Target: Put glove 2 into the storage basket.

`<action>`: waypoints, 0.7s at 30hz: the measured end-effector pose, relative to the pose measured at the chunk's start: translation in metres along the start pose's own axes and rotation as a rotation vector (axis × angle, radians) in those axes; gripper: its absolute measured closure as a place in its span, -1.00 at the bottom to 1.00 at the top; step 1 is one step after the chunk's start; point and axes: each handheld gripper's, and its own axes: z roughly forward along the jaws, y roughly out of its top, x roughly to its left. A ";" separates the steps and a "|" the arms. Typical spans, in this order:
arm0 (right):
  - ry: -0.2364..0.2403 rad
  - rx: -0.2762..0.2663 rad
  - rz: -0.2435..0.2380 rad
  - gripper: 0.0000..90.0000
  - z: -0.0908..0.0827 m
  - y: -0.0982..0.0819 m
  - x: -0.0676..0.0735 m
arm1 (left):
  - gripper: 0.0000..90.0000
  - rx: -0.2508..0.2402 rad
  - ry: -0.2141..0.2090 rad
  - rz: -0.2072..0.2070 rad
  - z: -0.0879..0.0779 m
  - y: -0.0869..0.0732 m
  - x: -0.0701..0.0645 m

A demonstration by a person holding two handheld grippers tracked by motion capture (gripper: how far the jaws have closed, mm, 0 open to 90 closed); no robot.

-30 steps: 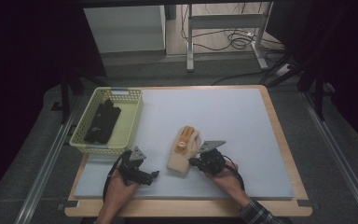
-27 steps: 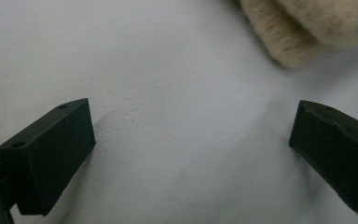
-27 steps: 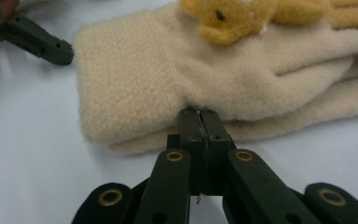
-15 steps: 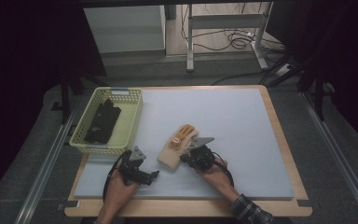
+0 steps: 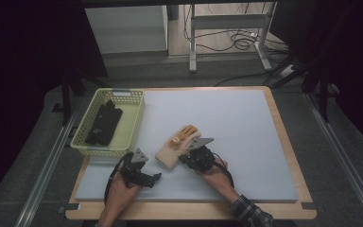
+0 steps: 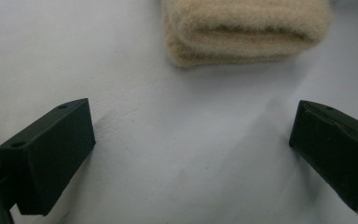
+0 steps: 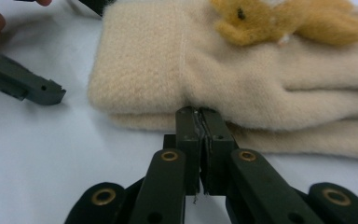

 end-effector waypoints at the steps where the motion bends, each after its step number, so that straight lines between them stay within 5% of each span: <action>1: -0.002 0.000 -0.001 0.87 -0.002 -0.001 0.000 | -1.00 0.000 0.000 0.000 0.000 0.000 0.000; 21: -0.155 -0.044 0.067 -0.03 -0.066 -0.028 -0.035 | -1.00 0.003 0.005 0.005 0.000 0.000 0.000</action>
